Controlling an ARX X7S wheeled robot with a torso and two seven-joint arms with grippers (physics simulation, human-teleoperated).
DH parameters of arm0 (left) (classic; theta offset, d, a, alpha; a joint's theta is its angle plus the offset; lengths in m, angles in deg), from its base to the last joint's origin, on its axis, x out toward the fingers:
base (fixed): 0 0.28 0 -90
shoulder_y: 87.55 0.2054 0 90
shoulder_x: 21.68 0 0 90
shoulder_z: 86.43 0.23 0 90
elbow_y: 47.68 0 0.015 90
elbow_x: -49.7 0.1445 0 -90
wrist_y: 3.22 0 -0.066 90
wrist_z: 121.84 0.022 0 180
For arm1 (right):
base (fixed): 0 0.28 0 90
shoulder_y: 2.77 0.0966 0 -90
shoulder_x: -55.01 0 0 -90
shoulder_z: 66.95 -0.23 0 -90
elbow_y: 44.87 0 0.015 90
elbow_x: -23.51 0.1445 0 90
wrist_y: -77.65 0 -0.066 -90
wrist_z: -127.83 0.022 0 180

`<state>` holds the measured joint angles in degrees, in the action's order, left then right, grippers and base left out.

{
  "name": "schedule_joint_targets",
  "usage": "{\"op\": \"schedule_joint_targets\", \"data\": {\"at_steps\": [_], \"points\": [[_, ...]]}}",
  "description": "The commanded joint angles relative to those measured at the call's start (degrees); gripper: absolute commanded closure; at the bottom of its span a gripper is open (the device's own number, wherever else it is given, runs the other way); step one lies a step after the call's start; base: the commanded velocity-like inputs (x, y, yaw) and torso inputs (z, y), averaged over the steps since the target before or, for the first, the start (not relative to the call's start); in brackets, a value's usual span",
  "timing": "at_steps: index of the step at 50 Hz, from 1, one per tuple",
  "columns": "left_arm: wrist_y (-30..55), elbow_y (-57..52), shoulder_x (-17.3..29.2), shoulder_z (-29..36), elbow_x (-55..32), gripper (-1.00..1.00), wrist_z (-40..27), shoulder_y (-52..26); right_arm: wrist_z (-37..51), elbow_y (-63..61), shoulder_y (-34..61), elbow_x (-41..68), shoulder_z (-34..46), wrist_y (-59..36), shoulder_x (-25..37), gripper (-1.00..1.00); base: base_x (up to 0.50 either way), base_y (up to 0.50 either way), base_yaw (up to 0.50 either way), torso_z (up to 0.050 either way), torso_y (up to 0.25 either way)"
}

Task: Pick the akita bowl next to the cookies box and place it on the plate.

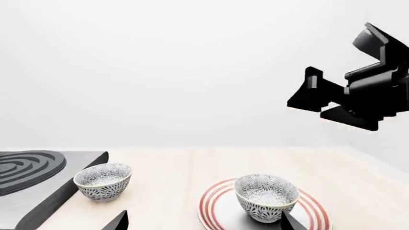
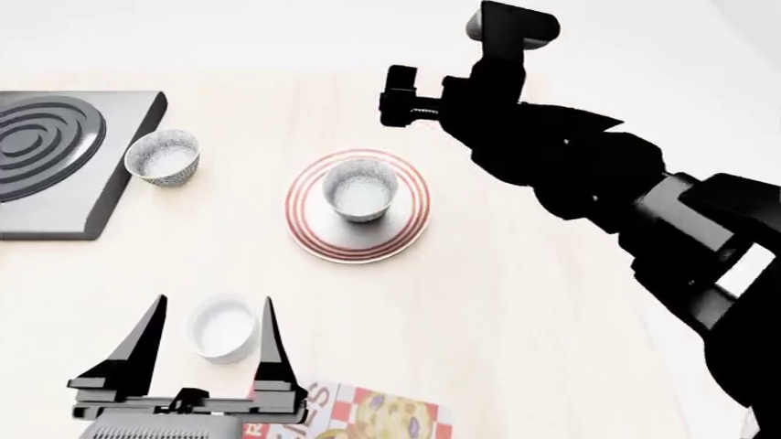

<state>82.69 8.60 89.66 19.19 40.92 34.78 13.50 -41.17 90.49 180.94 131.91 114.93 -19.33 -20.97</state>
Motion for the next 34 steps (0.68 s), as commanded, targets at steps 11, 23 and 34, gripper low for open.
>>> {"op": "schedule_joint_targets", "data": {"at_steps": [11,23,34], "points": [[-0.66,0.37,0.45,-0.04,-1.06,-1.0,0.06,-0.26,41.27,-71.55,0.46,-33.49,-1.09,21.17,45.47,-1.0,0.0,0.0,0.0,-0.001,0.25],[-1.28,-0.04,0.75,-0.18,-1.45,-1.0,-0.04,0.04,44.09,-80.2,-8.5,-45.12,0.06,33.54,57.62,-1.0,0.0,0.0,0.0,-0.001,0.25],[-1.19,-0.16,0.93,-0.02,-1.71,-1.0,-0.14,0.02,52.89,-82.16,-16.5,-63.61,1.59,42.9,63.48,-1.0,0.0,0.0,0.0,-0.001,0.25]]}}
